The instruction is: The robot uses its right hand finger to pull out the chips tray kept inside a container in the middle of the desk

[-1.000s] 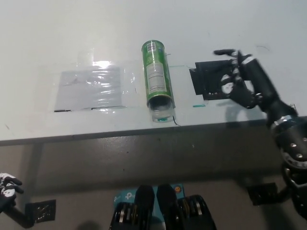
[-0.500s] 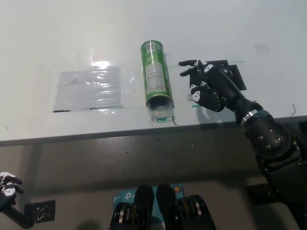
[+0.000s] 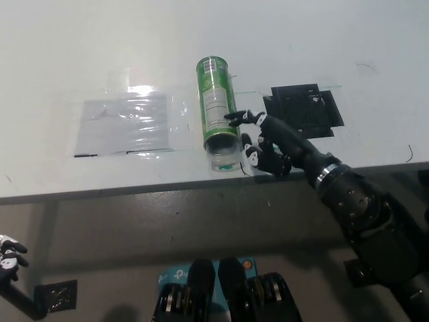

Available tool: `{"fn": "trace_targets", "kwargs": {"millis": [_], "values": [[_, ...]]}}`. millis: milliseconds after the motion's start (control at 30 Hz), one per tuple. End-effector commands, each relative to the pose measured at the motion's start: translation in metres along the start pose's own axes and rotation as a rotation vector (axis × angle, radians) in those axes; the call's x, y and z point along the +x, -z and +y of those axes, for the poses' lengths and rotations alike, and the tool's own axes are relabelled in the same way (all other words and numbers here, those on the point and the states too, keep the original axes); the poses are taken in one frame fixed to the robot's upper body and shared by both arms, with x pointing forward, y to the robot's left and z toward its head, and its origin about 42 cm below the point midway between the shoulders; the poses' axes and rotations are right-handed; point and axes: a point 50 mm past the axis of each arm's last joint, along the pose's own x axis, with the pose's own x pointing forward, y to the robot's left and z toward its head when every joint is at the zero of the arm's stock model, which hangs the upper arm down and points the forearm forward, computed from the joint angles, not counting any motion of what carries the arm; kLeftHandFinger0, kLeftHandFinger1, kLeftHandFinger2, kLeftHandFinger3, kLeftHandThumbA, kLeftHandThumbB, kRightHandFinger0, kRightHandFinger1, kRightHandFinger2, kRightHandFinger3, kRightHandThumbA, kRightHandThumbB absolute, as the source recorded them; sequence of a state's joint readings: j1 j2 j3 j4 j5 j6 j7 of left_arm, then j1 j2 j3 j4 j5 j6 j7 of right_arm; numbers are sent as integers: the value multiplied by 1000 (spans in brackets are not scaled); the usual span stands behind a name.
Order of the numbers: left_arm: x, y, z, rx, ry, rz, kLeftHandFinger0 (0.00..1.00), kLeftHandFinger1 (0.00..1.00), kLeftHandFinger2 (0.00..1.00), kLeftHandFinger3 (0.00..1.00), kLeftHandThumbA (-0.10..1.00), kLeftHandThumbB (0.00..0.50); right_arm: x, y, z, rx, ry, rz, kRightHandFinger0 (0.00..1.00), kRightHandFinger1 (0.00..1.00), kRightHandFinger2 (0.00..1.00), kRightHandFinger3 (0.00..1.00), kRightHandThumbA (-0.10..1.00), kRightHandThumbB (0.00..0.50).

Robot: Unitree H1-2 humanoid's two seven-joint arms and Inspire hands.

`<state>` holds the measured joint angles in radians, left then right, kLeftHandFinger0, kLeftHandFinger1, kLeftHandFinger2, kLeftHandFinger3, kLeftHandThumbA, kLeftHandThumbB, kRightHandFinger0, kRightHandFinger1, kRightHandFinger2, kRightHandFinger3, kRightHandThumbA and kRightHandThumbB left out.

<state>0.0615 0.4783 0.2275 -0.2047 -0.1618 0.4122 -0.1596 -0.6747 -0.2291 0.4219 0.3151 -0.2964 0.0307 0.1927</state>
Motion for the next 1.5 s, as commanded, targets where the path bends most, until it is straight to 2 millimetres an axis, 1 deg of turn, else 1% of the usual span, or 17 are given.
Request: {"fn": "trace_targets", "kwargs": {"millis": [0, 67, 233, 467, 533, 567, 767, 833, 967, 1033, 1067, 1100, 1133, 1233, 1267, 1333, 1467], "values": [[0, -19, 11, 35, 3, -43, 192, 232, 340, 738, -100, 0, 15, -21, -9, -73, -9, -130, 87, 0, 753, 814, -100, 240], [1, -19, 11, 30, 8, -46, 202, 238, 347, 744, -100, 0, 15, -20, -7, -70, -12, -132, 89, 0, 748, 811, -100, 240], [0, -20, 11, 33, 2, -39, 183, 221, 334, 725, -100, 0, 16, -18, 1, -91, -18, -156, 0, 0, 718, 767, -100, 238], [2, -24, 13, 33, 8, -53, 210, 234, 344, 730, -100, 0, 19, -12, 1, -88, -14, -150, 0, 0, 720, 768, -100, 219], [2, -25, 13, 32, 5, -50, 208, 226, 334, 728, -100, 0, 19, -10, 1, -97, -20, -142, 58, 34, 721, 781, -100, 228], [2, -26, 14, 32, 7, -53, 209, 228, 336, 730, -100, 0, 18, -6, 2, -103, -26, -127, 2, 18, 724, 780, -100, 228], [2, -29, 17, 49, 3, -62, 201, 230, 338, 734, -100, 0, 13, 8, 8, -139, -40, -101, 0, 0, 707, 752, -100, 236], [3, -31, 18, 52, 0, -63, 198, 234, 344, 740, -100, 0, 10, 16, 12, -112, -58, -71, 131, 139, 727, 795, -100, 212], [3, -34, 18, 70, 0, -70, 215, 255, 373, 752, -100, 0, 5, 28, 26, -141, -80, -45, 76, 110, 768, 799, -100, 208], [3, -35, 19, 72, 1, -67, 219, 257, 375, 753, -100, 0, 4, 30, 33, -150, -107, -14, 90, 122, 797, 824, -100, 196], [3, -35, 19, 76, 1, -70, 219, 258, 376, 754, -100, 0, 2, 31, 41, -156, -122, -1, 1, 29, 830, 831, -100, 203], [3, -35, 19, 80, -1, -68, 220, 259, 380, 756, -100, 0, 1, 32, 47, -175, -125, -14, 0, 19, 836, 820, -100, 212], [3, -35, 19, 74, 0, -67, 224, 264, 385, 759, -100, 0, 1, 32, 49, -178, -126, -26, 37, 74, 826, 811, -100, 220], [4, -37, 18, 72, 1, -67, 223, 264, 383, 763, -100, 0, -1, 30, 56, -186, -134, -28, 31, 89, 793, 805, -100, 208], [4, -37, 18, 73, 1, -70, 216, 259, 377, 759, -100, 0, -2, 28, 63, -182, -144, -32, 1, 19, 786, 813, -100, 192], [3, -36, 18, 72, -3, -65, 221, 262, 378, 751, -100, 0, -6, 25, 67, -186, -145, -58, 0, 0, 733, 802, -100, 193], [3, -36, 18, 69, -4, -60, 213, 262, 387, 765, -100, 0, -15, 18, 71, -189, -161, -65, 0, 4, 806, 835, -100, 186]]}}
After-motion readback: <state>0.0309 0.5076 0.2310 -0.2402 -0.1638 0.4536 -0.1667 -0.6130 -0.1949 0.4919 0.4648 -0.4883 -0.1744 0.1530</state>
